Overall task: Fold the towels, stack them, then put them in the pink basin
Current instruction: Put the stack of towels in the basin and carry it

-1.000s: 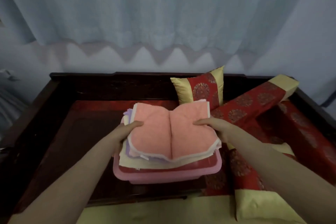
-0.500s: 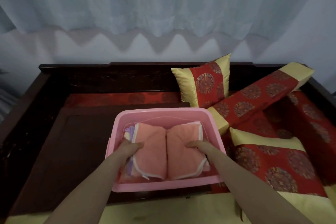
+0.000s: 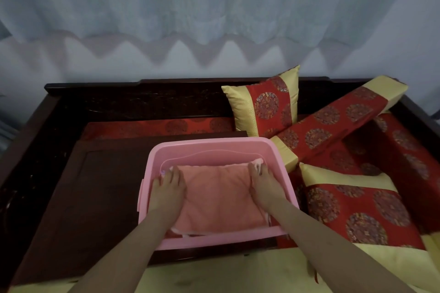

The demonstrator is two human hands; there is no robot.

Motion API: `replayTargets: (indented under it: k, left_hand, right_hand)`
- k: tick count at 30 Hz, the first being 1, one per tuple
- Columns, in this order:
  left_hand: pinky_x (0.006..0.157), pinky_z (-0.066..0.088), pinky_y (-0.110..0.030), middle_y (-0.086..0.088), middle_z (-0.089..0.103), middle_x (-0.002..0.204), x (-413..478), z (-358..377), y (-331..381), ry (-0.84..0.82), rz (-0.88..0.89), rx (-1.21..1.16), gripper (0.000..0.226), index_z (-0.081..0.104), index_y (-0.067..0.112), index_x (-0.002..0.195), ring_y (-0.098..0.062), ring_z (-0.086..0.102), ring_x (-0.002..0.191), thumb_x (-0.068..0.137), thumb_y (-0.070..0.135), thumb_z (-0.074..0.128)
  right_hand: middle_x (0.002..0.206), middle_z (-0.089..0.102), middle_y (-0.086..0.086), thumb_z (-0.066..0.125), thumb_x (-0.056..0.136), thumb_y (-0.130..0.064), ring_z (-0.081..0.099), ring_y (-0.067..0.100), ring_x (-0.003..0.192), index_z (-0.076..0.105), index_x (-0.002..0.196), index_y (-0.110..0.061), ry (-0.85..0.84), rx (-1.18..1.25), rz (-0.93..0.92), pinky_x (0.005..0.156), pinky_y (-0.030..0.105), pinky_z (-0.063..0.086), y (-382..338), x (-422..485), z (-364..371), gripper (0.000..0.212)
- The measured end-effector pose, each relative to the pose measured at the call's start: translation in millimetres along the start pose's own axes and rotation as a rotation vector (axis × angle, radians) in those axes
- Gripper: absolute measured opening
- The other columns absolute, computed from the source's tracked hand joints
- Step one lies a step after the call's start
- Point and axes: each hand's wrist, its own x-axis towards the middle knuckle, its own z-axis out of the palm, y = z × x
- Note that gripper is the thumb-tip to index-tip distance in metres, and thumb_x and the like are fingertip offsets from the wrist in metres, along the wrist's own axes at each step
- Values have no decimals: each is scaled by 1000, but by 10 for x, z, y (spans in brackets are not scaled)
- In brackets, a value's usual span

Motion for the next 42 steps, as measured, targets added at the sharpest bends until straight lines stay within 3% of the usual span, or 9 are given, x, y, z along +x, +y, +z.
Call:
replayTargets:
  k: [6, 10, 17, 23, 27, 31, 35, 39, 42]
  left_hand:
    - [118, 5, -48, -24, 8, 157, -37, 85, -35, -132, 17, 285, 56, 1, -6, 147, -39, 9, 145, 99, 20, 13]
    - [118, 3, -50, -23, 6, 158, -31, 72, 1, -188, 2, 358, 57, 0, -5, 147, -39, 6, 146, 98, 22, 12]
    - [119, 3, -49, -26, 6, 157, -58, 6, -16, -225, 24, 348, 56, 0, -7, 146, -40, 7, 146, 98, 17, 12]
    - [112, 24, -55, -19, 56, 132, -221, -288, -160, 37, 78, 160, 44, 59, 8, 125, -35, 49, 125, 88, 18, 38]
    - [93, 45, -53, -15, 58, 123, -383, -238, -493, 360, -66, -181, 50, 55, 8, 123, -34, 56, 112, 74, 21, 62]
    - [70, 51, -45, -16, 54, 110, -423, -166, -595, 214, -319, -598, 43, 48, 5, 117, -32, 55, 95, 83, 26, 62]
    - [64, 50, -40, -10, 61, 83, -410, -111, -602, 109, -488, -969, 26, 45, 10, 91, -28, 59, 71, 88, 33, 57]
    - [64, 47, -35, -5, 58, 83, -375, -137, -609, 29, -535, -1106, 26, 48, 6, 95, -24, 58, 75, 89, 30, 57]
    - [71, 48, -36, -6, 57, 93, -303, -184, -623, -63, -525, -1131, 19, 47, 13, 102, -27, 59, 87, 89, 25, 55]
  right_hand:
    - [151, 22, 19, 20, 93, -13, 27, 31, 137, 6, 149, -1, 24, -340, 6, 103, 39, 38, -49, -31, 141, 59]
    - [155, 11, 21, 21, 99, -33, 16, 36, 139, 17, 149, -4, -23, -816, -64, 110, 47, 21, -27, 8, 133, 58]
    - [159, 1, 18, 19, 97, -52, -6, 37, 146, 13, 150, -10, -82, -1037, -129, 107, 67, -19, 117, 2, -206, 67]
    - [157, 22, 12, 30, 96, -39, 20, 27, 145, 28, 148, -9, 416, -373, -79, 116, 55, 6, 263, -221, -602, 60]
    - [143, 40, 12, 50, 86, -54, 40, 32, 128, 29, 143, -11, 247, 37, 150, 95, 49, 45, 545, -281, -554, 75]
    - [114, 52, 7, 59, 82, -53, 52, 29, 104, 41, 126, -12, 286, 103, 190, 73, 43, 50, 562, -247, -405, 62]
    - [71, 57, 1, 65, 78, -53, 59, 27, 70, 50, 79, -12, 239, 627, 422, 55, 33, 40, 551, -173, -307, 43]
    - [68, 62, 4, 69, 80, -42, 60, 23, 65, 56, 63, -11, 152, 792, 481, 51, 29, 40, 571, -142, -303, 38]
    - [83, 68, 12, 71, 81, -35, 64, 27, 74, 66, 84, -2, 108, 897, 520, 62, 33, 52, 532, -105, -363, 33]
